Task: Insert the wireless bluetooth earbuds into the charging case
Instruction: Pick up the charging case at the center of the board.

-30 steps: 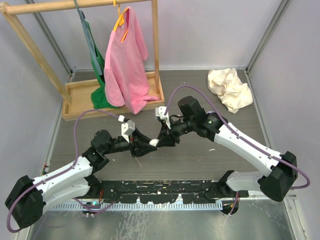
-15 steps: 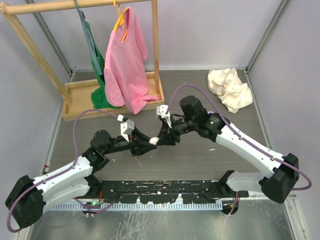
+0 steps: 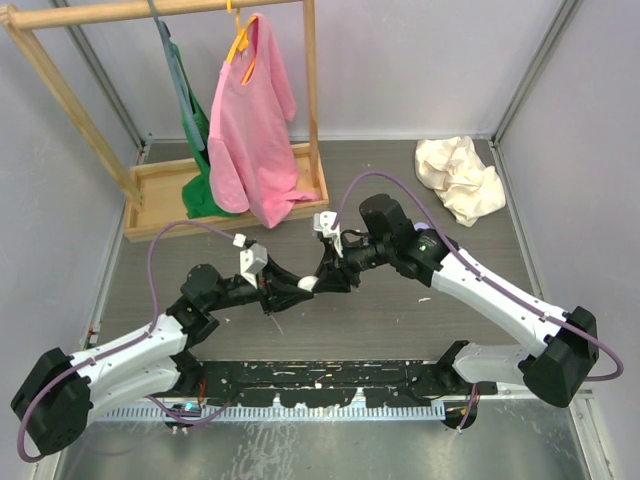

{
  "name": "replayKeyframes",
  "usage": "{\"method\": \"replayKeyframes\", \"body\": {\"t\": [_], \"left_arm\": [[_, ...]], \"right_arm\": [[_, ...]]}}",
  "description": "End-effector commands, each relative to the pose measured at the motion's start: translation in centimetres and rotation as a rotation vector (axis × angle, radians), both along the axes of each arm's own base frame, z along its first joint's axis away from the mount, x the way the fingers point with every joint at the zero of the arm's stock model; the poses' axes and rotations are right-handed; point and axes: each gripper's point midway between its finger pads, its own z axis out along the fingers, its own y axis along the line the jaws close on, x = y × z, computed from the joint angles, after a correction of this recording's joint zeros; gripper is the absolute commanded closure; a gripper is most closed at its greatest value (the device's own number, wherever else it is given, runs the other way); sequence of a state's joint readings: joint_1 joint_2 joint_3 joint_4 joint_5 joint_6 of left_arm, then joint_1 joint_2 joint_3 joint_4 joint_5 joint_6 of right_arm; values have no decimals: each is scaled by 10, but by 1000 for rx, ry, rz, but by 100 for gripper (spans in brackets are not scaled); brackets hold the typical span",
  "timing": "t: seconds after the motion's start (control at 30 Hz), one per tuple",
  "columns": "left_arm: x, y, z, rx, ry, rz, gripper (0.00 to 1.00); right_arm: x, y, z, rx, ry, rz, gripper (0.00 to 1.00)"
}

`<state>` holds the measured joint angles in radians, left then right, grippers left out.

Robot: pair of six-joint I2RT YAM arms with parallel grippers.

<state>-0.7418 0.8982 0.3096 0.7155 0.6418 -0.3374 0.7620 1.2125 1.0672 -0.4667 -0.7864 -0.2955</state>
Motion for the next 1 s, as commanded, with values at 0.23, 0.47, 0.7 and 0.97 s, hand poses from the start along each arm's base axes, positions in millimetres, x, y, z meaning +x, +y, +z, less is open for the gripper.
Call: {"method": "replayKeyframes", "body": {"t": [0.23, 0.47, 0.7, 0.97], "left_arm": [[-8, 11, 13, -49, -265, 14, 100], [-3, 10, 3, -19, -274, 23, 100], [3, 15, 3, -19, -269, 79, 100], [-2, 15, 3, -22, -277, 52, 100]], "right_arm": [[9, 11, 29, 123, -81, -20, 39], [5, 14, 24, 130, -74, -6, 30], [6, 17, 10, 108, -64, -11, 25], [19, 16, 5, 91, -91, -72, 25]]}}
